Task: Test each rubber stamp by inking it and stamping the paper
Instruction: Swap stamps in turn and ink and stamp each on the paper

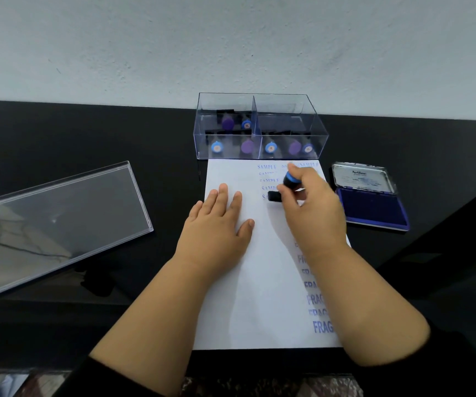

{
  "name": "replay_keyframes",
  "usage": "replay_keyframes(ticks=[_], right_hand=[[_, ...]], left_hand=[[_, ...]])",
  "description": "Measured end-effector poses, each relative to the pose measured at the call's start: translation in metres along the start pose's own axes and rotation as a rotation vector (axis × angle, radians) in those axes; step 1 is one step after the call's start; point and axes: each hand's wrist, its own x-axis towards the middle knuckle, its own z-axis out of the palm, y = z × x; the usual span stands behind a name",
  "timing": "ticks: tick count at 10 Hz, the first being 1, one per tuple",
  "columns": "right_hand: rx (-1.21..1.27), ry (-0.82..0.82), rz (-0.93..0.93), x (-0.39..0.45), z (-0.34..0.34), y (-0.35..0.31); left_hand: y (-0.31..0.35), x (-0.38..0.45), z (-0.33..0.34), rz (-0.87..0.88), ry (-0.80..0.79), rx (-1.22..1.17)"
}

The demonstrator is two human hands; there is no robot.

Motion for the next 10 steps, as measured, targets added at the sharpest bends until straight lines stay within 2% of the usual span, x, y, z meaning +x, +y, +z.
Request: replay_keyframes(ticks=[2, 10], right_hand=[[0.176, 0.161, 0.144, 0.013, -0.01, 0.011], [0.203, 0.129, 0.17, 0.021, -0.009, 0.016]], left_hand=[[0.0, 0.0, 0.0, 0.002, 0.007, -0.002], [0.0, 0.0, 0.001, -0.002, 0.011, 0.003]])
